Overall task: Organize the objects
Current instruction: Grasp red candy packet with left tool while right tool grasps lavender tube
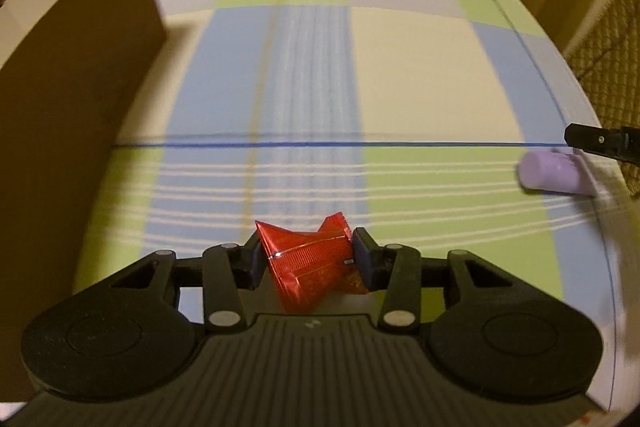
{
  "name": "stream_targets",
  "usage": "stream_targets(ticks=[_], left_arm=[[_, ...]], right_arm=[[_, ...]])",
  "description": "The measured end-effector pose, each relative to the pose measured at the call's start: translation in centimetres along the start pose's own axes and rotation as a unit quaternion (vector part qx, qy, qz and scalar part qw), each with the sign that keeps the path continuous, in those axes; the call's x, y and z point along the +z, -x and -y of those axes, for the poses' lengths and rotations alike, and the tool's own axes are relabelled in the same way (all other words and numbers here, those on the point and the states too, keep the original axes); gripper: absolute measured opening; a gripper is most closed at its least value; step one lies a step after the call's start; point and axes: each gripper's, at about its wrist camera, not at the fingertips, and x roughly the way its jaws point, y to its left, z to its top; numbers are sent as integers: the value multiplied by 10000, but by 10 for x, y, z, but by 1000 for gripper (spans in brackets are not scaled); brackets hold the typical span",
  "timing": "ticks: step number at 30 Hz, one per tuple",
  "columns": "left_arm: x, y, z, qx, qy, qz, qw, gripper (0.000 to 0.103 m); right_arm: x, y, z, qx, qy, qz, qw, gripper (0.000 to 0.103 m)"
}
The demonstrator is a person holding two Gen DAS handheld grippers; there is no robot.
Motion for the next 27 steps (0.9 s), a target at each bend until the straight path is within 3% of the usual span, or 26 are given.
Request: stream_targets(ticks=[7,8,11,14,16,19,21,22,24,27], left_arm=[[-14,9,-18,-14,211,-27,9998,40],[-15,10,-20,-25,230,-26,9997,40],[-17,10,-25,-37,261,-24,9996,40],[-19,11,-29,-42,298,-43,9995,40],[-22,13,-32,-47,323,-42,9995,40],[-27,17,-35,-60,316,-30,9995,40],[-30,19,-36,-68,334,-28,9994,40],[-32,20,-37,-75,337,-23,9994,40],[-34,21,-38,-78,338,-12,9994,40],[-37,23,-39,-88,348,-8,9994,40]], right_arm=[[-19,6,-7,382,-290,-351,9982,36],[-24,9,-11,412,-260,-369,9981,40],[-37,19,-22,531,-208,-327,9978,70],[-44,29,-32,764,182,-264,9966,80],[-49,30,-43,797,781,-365,9931,83],[-55,24,-56,361,1685,-433,9841,83],[-55,18,-55,273,1786,-462,9825,80],[-54,15,-54,283,1722,-454,9836,76],[-54,11,-56,271,1704,-467,9839,56],[-58,7,-64,180,1785,-416,9829,41]])
